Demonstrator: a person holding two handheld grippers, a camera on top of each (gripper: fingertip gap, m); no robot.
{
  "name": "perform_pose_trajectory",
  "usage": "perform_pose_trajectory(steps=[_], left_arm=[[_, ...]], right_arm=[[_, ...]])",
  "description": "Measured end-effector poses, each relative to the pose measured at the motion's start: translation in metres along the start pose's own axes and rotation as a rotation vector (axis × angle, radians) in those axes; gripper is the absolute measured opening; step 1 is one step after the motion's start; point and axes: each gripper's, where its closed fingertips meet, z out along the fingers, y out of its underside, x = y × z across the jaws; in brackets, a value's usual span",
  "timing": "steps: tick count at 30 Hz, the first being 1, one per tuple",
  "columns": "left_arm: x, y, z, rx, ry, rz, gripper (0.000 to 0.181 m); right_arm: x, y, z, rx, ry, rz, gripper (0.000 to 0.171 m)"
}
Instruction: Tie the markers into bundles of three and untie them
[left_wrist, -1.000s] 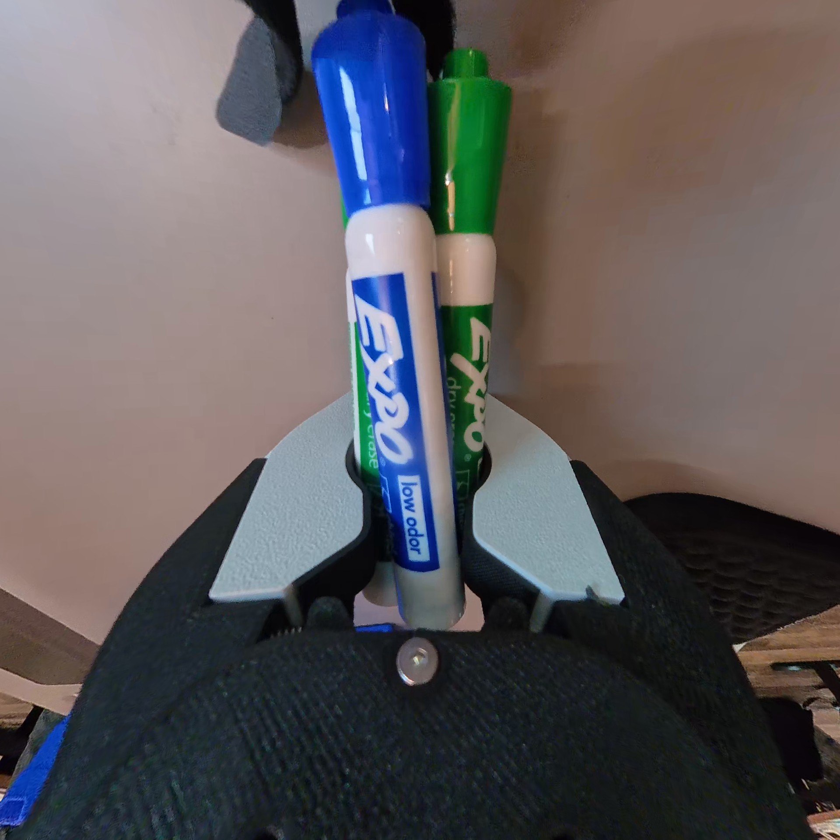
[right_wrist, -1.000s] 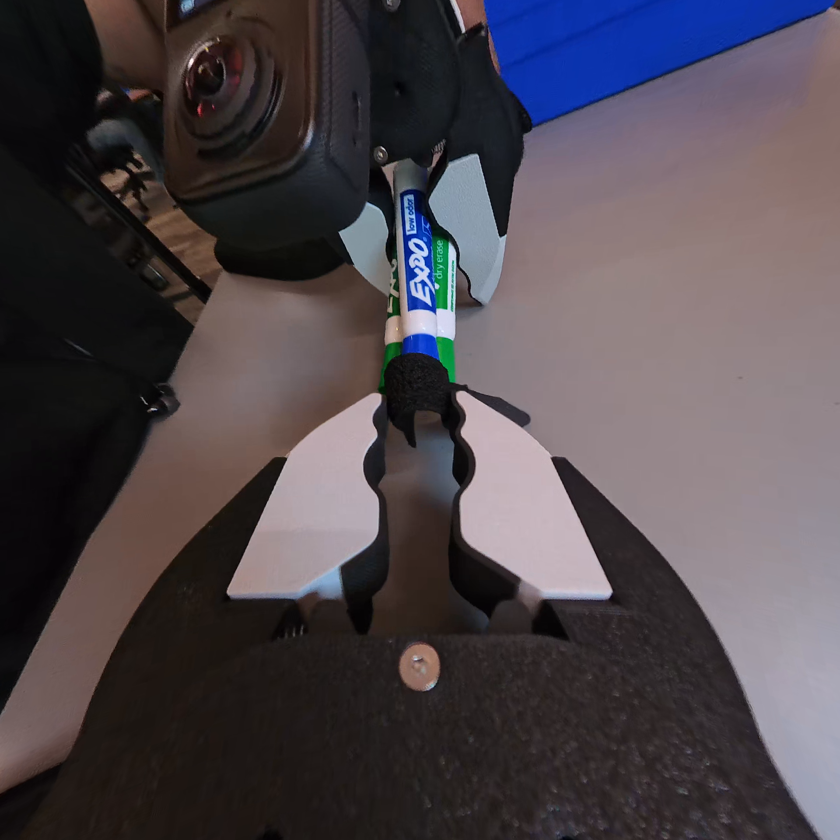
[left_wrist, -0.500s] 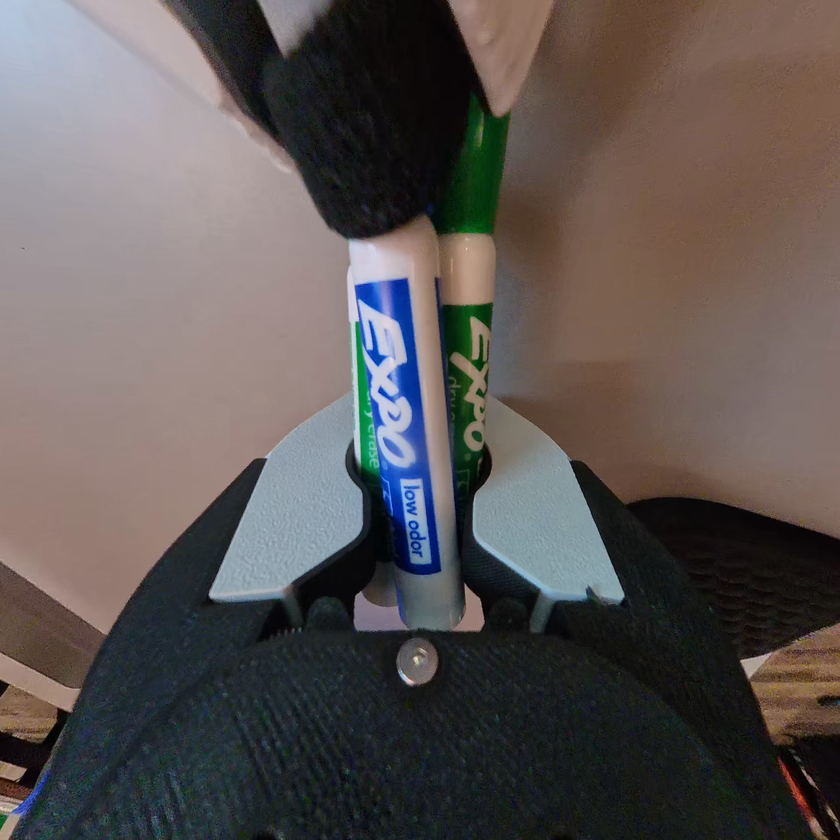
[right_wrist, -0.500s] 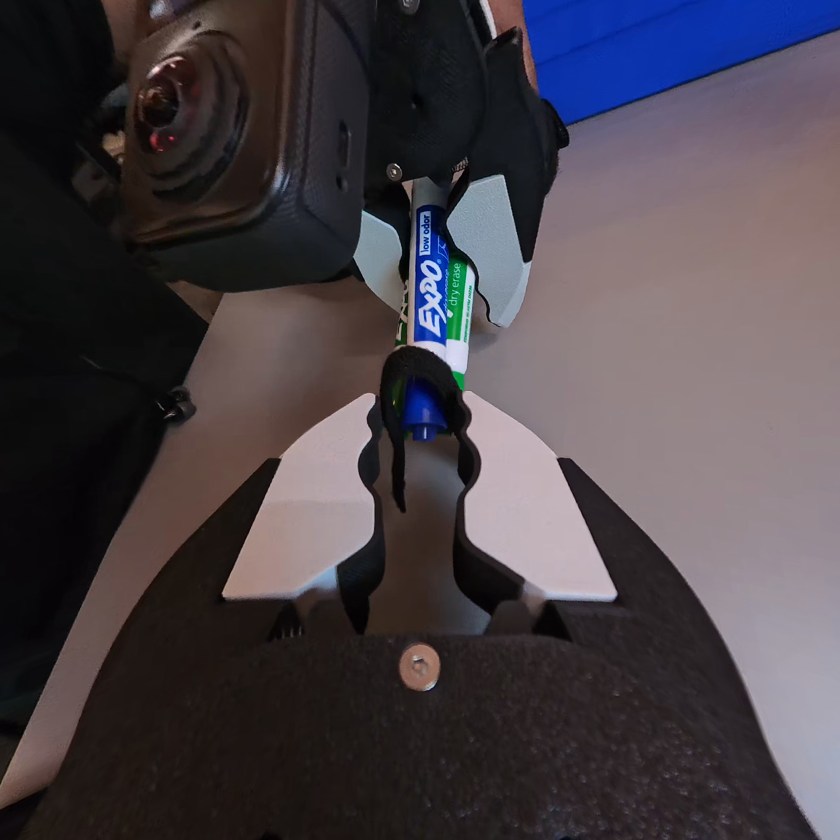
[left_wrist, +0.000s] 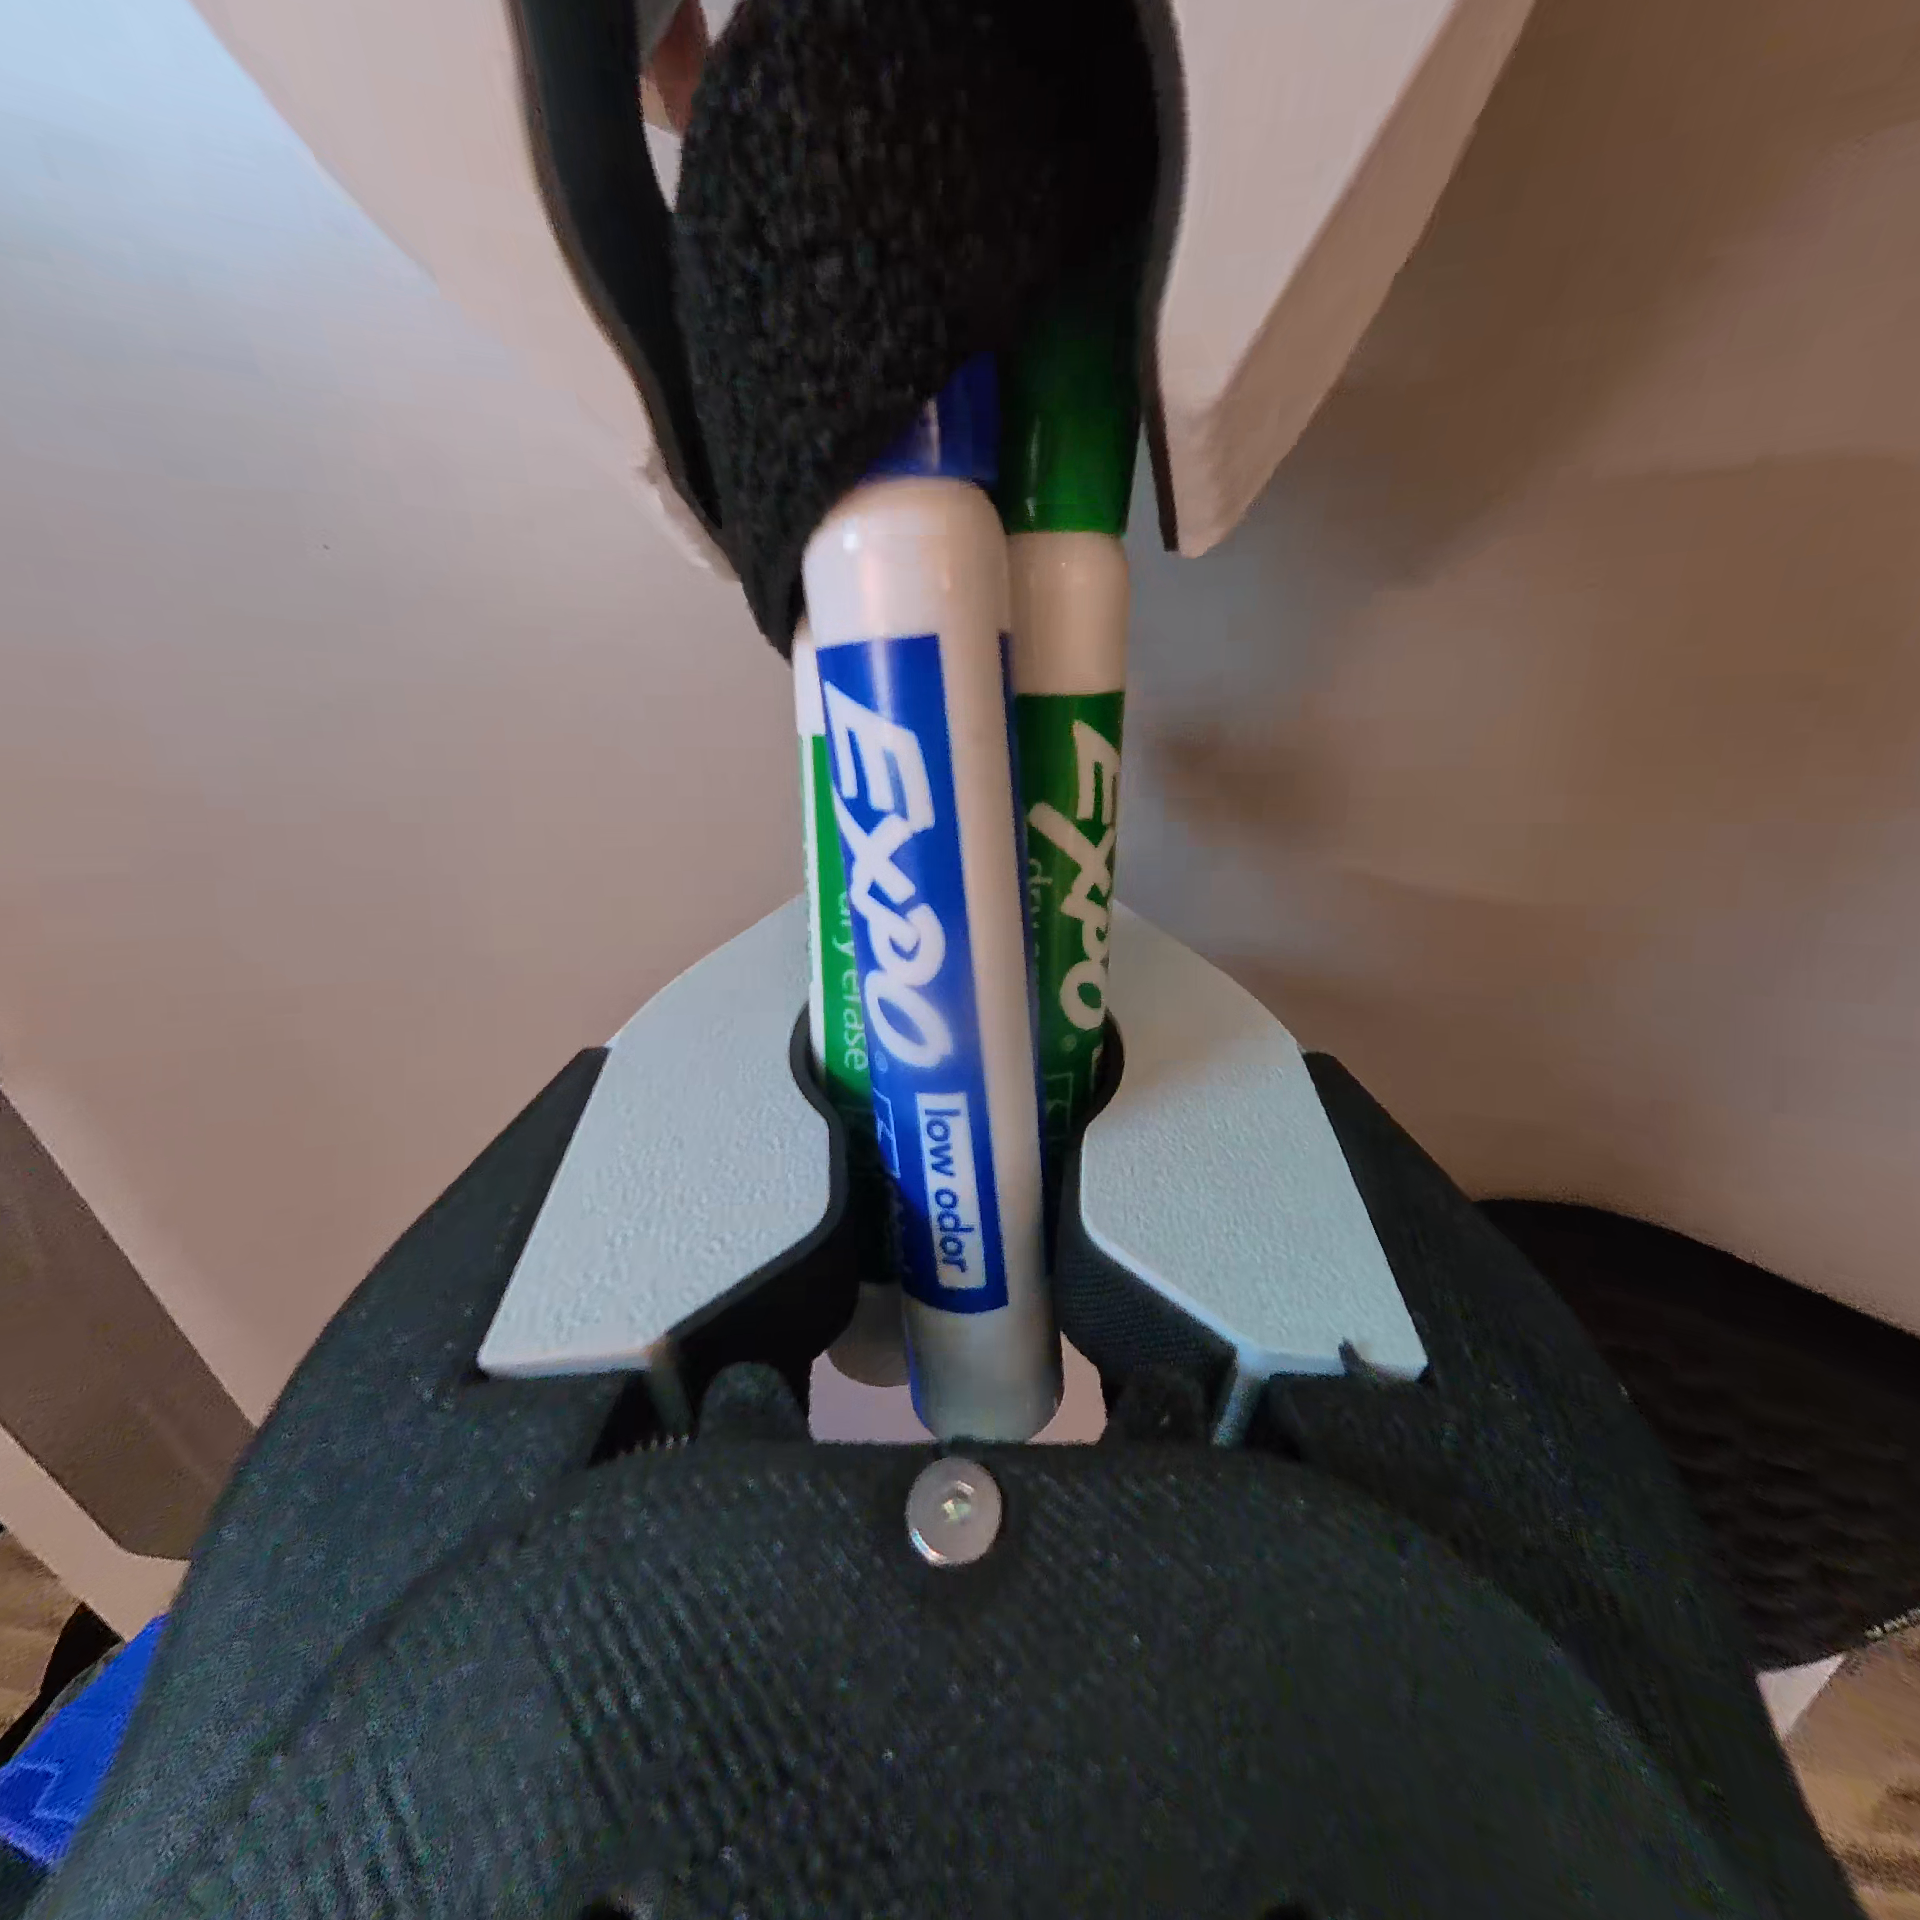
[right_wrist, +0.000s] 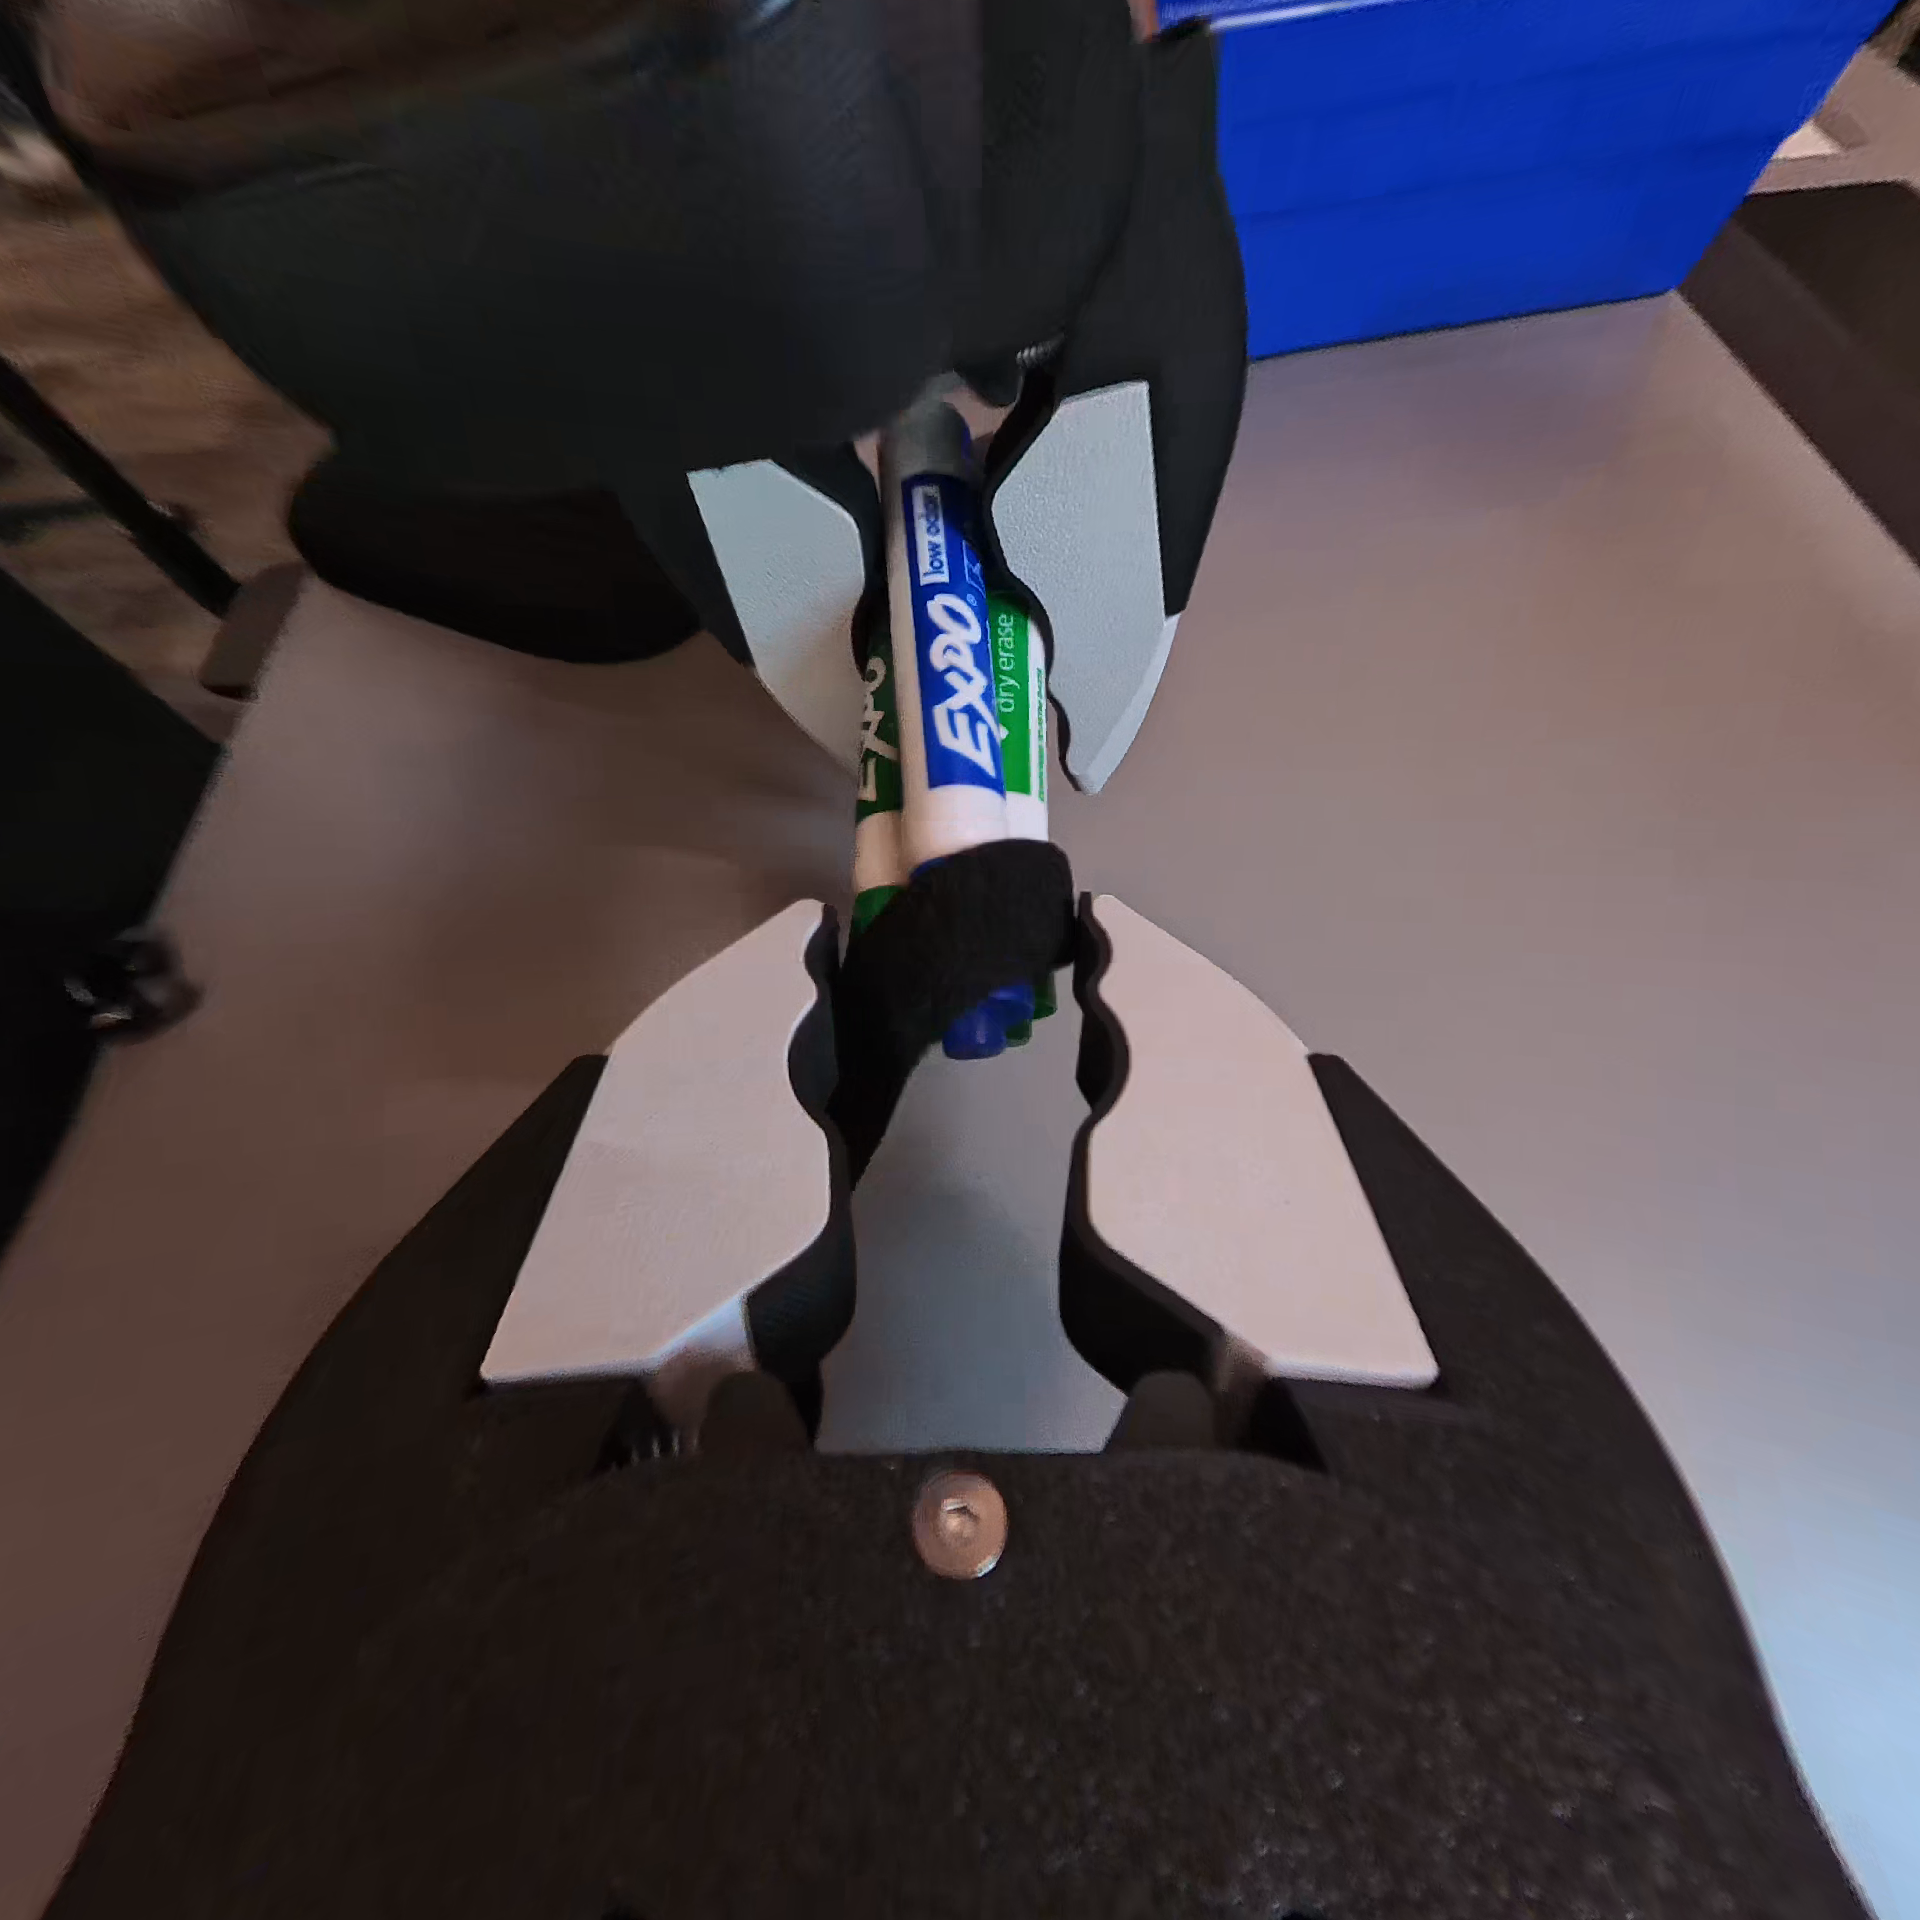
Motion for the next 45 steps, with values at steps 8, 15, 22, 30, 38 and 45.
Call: perform_pose_trajectory(steps=[8,15,22,30,38,45], left_arm=[[-0.006,-0.011,-0.009,0.105,-0.053,-0.061,0.043],[-0.006,-0.009,-0.013,0.131,-0.067,-0.075,0.043],[-0.001,-0.007,-0.020,0.155,-0.062,-0.071,0.043],[0.013,-0.008,-0.023,0.123,-0.030,-0.032,0.043],[0.017,-0.016,-0.031,0.157,-0.026,-0.006,0.043],[0.027,-0.020,-0.037,0.193,0.046,0.021,0.043]], right_arm=[[0.011,-0.018,0.007,-0.012,0.280,-0.178,0.053],[0.005,-0.026,0.008,-0.058,0.317,-0.322,0.061],[-0.012,-0.036,0.003,0.045,0.159,-0.406,0.063],[-0.018,-0.035,0.007,0.051,0.116,-0.478,0.057],[-0.024,-0.043,0.008,0.199,0.105,-0.392,0.052],[-0.034,-0.047,0.005,0.256,0.096,-0.455,0.051]])
